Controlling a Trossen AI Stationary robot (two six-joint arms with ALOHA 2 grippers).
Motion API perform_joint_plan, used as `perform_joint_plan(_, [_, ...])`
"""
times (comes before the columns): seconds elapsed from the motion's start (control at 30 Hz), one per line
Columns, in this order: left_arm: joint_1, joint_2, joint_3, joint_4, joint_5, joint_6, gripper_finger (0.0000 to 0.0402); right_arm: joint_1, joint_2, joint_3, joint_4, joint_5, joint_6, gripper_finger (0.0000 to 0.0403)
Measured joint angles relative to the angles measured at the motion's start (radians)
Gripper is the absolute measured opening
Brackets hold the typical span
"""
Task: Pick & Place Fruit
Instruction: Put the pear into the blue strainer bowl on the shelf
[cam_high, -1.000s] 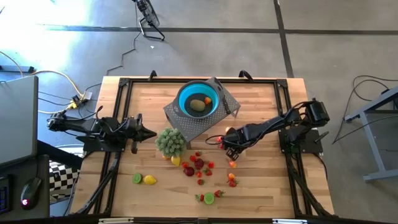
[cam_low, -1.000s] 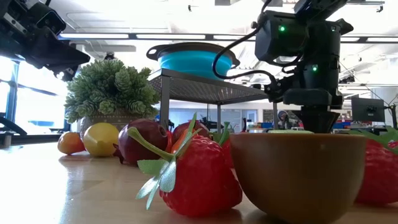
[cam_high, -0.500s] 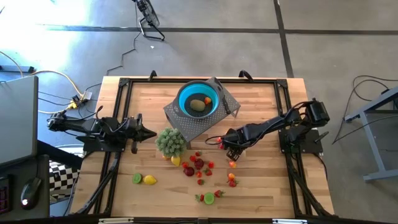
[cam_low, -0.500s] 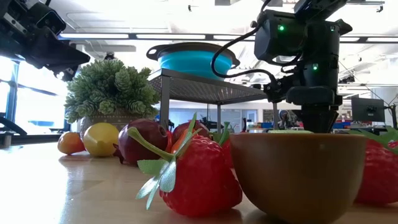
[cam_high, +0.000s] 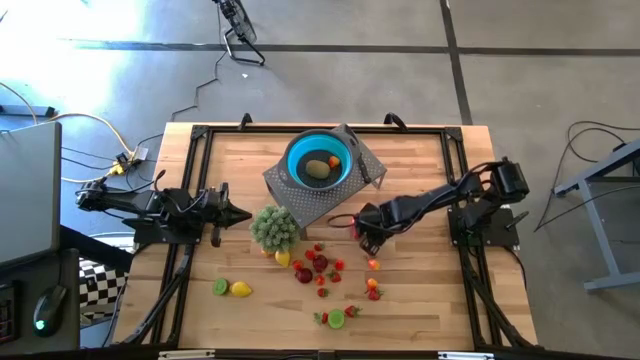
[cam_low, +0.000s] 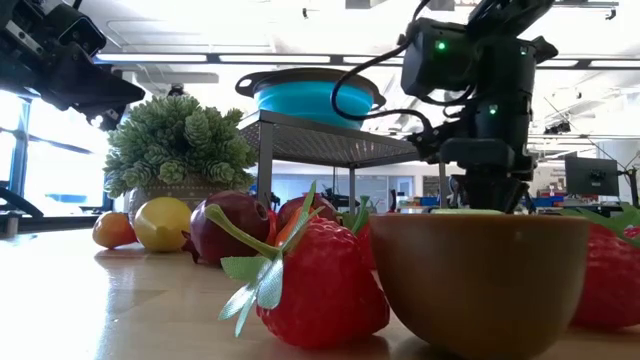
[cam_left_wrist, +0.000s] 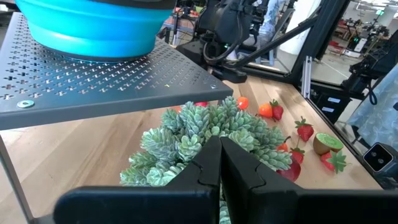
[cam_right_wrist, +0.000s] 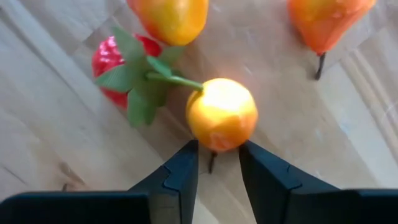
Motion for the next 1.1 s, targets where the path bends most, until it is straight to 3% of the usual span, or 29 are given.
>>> perform_joint_plan(0.37, [0.0,0.0,0.0,0.0,0.0,0.0,0.0001,0.001,-0.001,0.0,-0.003,-0.016,0.0,0.0106])
perform_joint_plan(0.8, [0.0,0.0,0.0,0.0,0.0,0.0,0.0001,0.001,-0.001,0.0,-0.002,-0.014,0.007,0.0011])
perform_joint_plan(1.1, [0.0,0.0,0.0,-0.001,0.0,0.0,0.0001,0.001,-0.001,0.0,-0.003,-0.034,0.011,0.0004])
